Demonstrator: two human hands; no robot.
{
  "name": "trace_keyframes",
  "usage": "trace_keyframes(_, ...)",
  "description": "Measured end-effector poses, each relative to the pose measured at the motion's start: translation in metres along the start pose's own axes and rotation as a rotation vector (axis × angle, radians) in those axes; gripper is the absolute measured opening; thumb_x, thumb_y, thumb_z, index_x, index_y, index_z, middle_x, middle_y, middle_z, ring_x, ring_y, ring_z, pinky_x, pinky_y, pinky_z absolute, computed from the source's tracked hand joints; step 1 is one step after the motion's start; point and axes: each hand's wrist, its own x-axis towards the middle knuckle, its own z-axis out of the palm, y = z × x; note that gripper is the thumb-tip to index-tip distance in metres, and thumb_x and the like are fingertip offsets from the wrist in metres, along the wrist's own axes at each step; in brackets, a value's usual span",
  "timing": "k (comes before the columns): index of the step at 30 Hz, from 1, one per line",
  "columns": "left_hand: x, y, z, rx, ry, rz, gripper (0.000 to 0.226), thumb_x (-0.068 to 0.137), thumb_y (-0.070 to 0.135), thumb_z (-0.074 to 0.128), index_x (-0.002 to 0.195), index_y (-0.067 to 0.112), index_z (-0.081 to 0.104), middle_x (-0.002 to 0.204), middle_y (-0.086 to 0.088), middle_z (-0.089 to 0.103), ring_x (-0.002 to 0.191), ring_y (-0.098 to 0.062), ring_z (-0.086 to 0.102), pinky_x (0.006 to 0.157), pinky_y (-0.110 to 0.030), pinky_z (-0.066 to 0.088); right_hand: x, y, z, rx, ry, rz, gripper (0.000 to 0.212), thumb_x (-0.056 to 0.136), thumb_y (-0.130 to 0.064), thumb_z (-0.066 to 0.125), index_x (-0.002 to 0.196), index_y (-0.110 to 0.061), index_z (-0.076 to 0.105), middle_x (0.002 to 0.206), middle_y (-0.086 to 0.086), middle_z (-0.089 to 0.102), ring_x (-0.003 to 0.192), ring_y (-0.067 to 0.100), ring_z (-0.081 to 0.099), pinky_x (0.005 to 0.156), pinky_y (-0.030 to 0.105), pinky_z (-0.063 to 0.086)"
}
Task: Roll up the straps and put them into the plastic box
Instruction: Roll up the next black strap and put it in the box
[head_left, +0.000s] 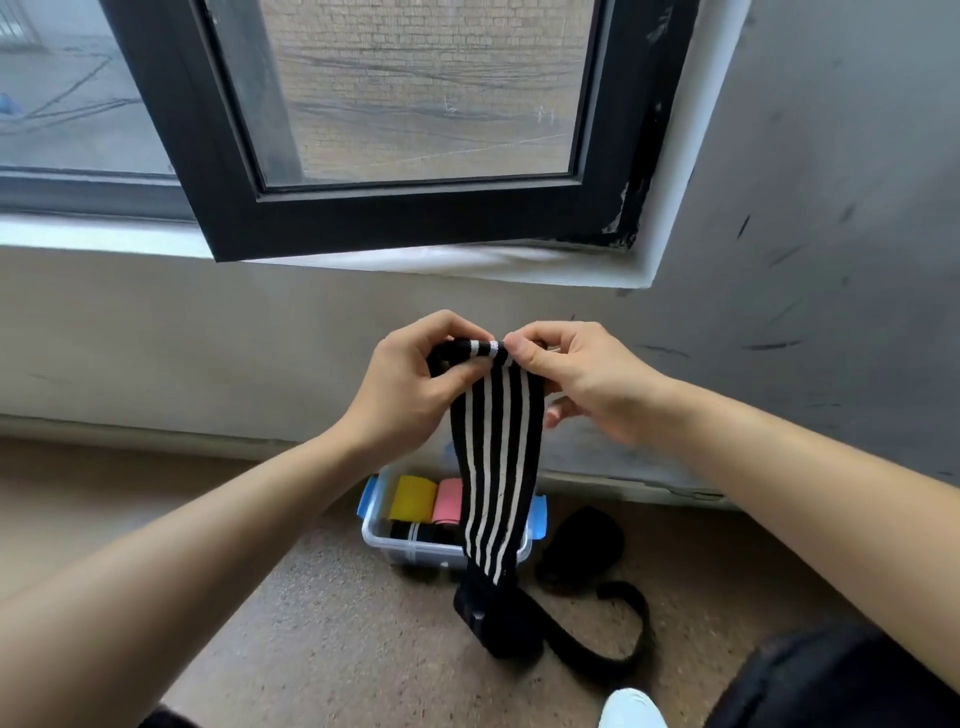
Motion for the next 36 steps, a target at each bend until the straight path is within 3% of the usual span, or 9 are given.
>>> trace_keyframes(4, 0.010, 0.007, 0.003, 0.084, 0.005, 0.047, 0.015, 0.091, 0.012, 0.076, 0.105, 0.015, 0.073, 0.091, -0.002, 0.073, 0.086, -0.023, 0.070, 0.077, -0.042, 0.060, 0.001, -0.007, -0.012, 0.082, 0.033, 0.008, 0.019, 0.098, -0.028, 0.067, 0.108, -0.015, 0.075, 0.096, 0.004, 0.068, 0.077, 0.010, 0.062, 0.051, 0.022, 0.046)
trace_keyframes(7, 0.017, 0.010, 0.003, -0.033, -0.058, -0.150, 0.019, 0.090, 0.027, 0.079, 0.108, 0.022, 0.074, 0.092, -0.007, 0.074, 0.088, -0.020, 0.074, 0.071, -0.035, 0.061, 0.001, -0.002, -0.014, 0.093, 0.053, -0.036, 0.016, 0.097, -0.020, 0.069, 0.110, -0.013, 0.074, 0.093, 0.005, 0.068, 0.077, 0.010, 0.062, 0.052, 0.021, 0.046)
trace_keyframes(10, 0.017, 0.010, 0.005, -0.240, -0.095, -0.378, 0.019, 0.094, 0.028, 0.071, 0.106, 0.014, 0.075, 0.093, -0.007, 0.078, 0.084, -0.014, 0.075, 0.067, -0.023, 0.058, 0.001, 0.010, -0.012, 0.106, 0.073, -0.088, 0.014, 0.095, -0.010, 0.070, 0.109, -0.012, 0.073, 0.084, 0.003, 0.068, 0.070, 0.008, 0.062, 0.054, 0.022, 0.047)
trace_keyframes(14, 0.015, 0.004, 0.008, -0.291, -0.147, -0.433, 0.026, 0.099, 0.030, 0.063, 0.111, 0.010, 0.074, 0.096, -0.005, 0.079, 0.086, -0.011, 0.076, 0.068, -0.017, 0.055, 0.005, 0.019, -0.013, 0.055, 0.108, -0.136, 0.019, 0.093, -0.003, 0.072, 0.109, -0.012, 0.072, 0.081, 0.002, 0.068, 0.069, 0.007, 0.062, 0.054, 0.022, 0.047)
trace_keyframes(19, 0.012, -0.004, 0.008, -0.336, -0.136, -0.413, 0.021, 0.097, 0.019, 0.066, 0.114, 0.008, 0.072, 0.098, -0.009, 0.079, 0.087, -0.018, 0.076, 0.069, -0.026, 0.060, 0.010, 0.027, -0.009, -0.055, 0.153, -0.245, 0.027, 0.087, 0.000, 0.077, 0.111, -0.011, 0.069, 0.090, 0.003, 0.069, 0.076, 0.011, 0.066, 0.058, 0.021, 0.052)
trace_keyframes(24, 0.008, -0.013, 0.006, -0.392, -0.133, -0.405, 0.019, 0.097, 0.007, 0.065, 0.115, 0.005, 0.070, 0.093, -0.008, 0.076, 0.080, -0.013, 0.074, 0.064, -0.023, 0.057, 0.014, 0.034, -0.005, -0.207, 0.214, -0.321, 0.021, 0.084, -0.006, 0.082, 0.101, -0.012, 0.073, 0.092, 0.008, 0.072, 0.081, 0.027, 0.071, 0.055, 0.035, 0.061)
trace_keyframes(29, 0.006, -0.021, 0.004, -0.296, -0.105, -0.277, 0.018, 0.095, 0.000, 0.066, 0.112, 0.005, 0.071, 0.099, -0.018, 0.076, 0.089, -0.018, 0.074, 0.073, -0.028, 0.061, 0.015, 0.034, -0.006, -0.084, 0.077, -0.145, 0.019, 0.094, -0.026, 0.072, 0.102, -0.009, 0.074, 0.086, 0.007, 0.072, 0.077, 0.012, 0.069, 0.059, 0.030, 0.057)
trace_keyframes(33, 0.003, -0.021, 0.002, -0.180, -0.063, -0.135, 0.019, 0.093, -0.002, 0.070, 0.110, 0.008, 0.073, 0.097, -0.011, 0.077, 0.089, -0.018, 0.074, 0.077, -0.026, 0.060, 0.009, 0.032, -0.007, 0.028, -0.047, -0.008, 0.047, 0.097, -0.047, 0.055, 0.113, -0.008, 0.074, 0.105, 0.014, 0.076, 0.084, 0.019, 0.071, 0.062, 0.030, 0.058)
trace_keyframes(36, 0.002, -0.023, -0.001, -0.097, -0.038, -0.043, 0.022, 0.092, -0.002, 0.072, 0.110, 0.010, 0.073, 0.097, -0.004, 0.077, 0.090, -0.021, 0.075, 0.081, -0.030, 0.061, 0.008, 0.030, -0.003, 0.126, -0.096, 0.021, 0.046, 0.096, -0.044, 0.056, 0.117, -0.007, 0.073, 0.104, 0.012, 0.076, 0.086, 0.022, 0.071, 0.059, 0.029, 0.059)
